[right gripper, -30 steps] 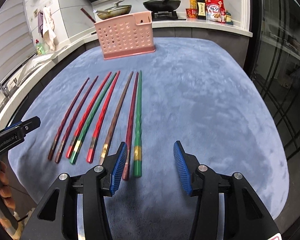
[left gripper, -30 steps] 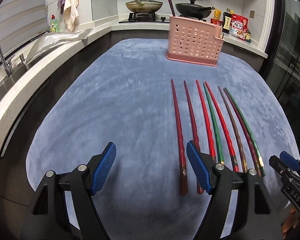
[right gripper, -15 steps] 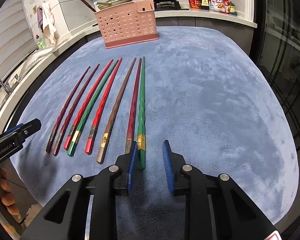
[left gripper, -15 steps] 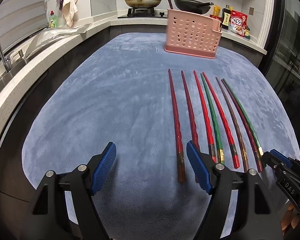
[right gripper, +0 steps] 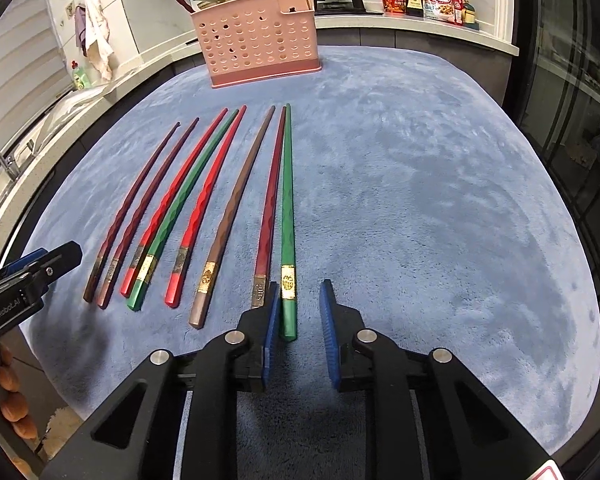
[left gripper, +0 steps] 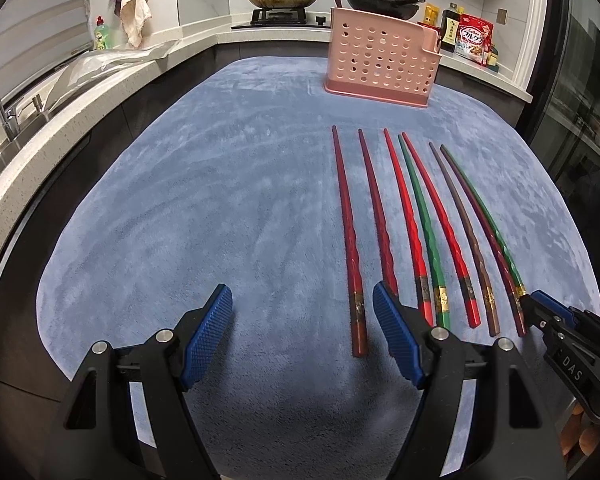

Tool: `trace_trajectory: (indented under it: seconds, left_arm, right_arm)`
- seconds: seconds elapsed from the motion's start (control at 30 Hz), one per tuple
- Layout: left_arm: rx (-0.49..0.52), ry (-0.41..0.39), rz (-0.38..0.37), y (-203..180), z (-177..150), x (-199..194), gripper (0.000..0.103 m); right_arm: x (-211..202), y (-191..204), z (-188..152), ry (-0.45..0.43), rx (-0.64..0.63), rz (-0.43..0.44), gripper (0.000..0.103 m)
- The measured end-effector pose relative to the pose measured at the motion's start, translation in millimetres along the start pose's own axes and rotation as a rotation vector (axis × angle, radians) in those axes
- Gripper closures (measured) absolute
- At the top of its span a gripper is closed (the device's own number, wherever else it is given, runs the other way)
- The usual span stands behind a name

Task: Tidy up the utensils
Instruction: 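Grasp a green chopstick with the right tool while the left tool grasps a red chopstick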

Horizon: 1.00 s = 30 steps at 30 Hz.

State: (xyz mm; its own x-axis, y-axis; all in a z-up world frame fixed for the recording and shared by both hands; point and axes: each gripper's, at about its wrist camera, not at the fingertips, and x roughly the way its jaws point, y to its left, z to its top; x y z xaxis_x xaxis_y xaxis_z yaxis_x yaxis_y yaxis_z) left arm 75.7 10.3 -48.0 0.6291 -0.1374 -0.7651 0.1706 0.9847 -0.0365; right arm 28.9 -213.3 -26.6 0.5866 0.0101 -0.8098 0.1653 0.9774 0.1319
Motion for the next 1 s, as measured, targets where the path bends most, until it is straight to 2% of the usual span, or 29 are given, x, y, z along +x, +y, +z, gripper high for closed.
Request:
trace_trajectory:
  seconds: [0.1,0.67,1.0]
  left_arm:
    - [0.003,0.007,-0.004,-1,-1,2,0.034]
    - [0.016,0.039,0.009,-5,-10,15,0.034]
    - [0.012,0.049,0.007,-4,-12,19,0.051]
  right_arm:
    - [1,-1,1,-0.001,0.004,-0.012,0.095]
    - [-2,-13,-2,-0.012,0.051,-0.019,0.096]
    - [-2,-14,-3,-0.011,0.051,-0.018,0.096]
